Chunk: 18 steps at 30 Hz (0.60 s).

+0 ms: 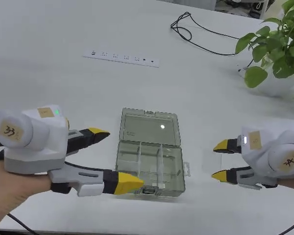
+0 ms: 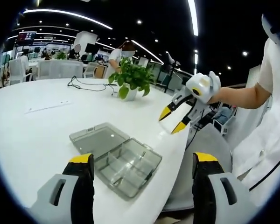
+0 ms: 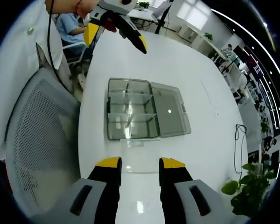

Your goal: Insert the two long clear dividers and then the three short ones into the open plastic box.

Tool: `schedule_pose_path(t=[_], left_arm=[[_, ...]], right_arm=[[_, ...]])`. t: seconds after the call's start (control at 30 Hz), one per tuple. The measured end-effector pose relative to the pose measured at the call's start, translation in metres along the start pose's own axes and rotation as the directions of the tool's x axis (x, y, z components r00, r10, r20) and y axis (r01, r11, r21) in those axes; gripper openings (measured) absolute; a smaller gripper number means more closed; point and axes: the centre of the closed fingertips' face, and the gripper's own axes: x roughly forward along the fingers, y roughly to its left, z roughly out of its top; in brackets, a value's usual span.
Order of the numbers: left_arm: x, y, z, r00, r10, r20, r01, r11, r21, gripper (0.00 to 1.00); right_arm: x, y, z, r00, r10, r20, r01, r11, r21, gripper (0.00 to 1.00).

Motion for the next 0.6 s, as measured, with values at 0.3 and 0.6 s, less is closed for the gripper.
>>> schedule_pose_path(t=[0.3,0.6], left_arm=[[0.011,-0.018,0.022,0.9987,-0.035,0.037,0.037,0.998,-0.058,0.81],[0.024,-0.033,0.033,0.9947,-0.074,0.072,0.084,0.985,-0.148,0.69]], right_arm=[[-0.010,0.003,0.038,0.9987,-0.046,0.020,0.047,0.997,-0.054,0.33],[-0.016,0.005,0.063,0.9969,-0.071,0.035,0.074,0.993,-0.089,0.33]])
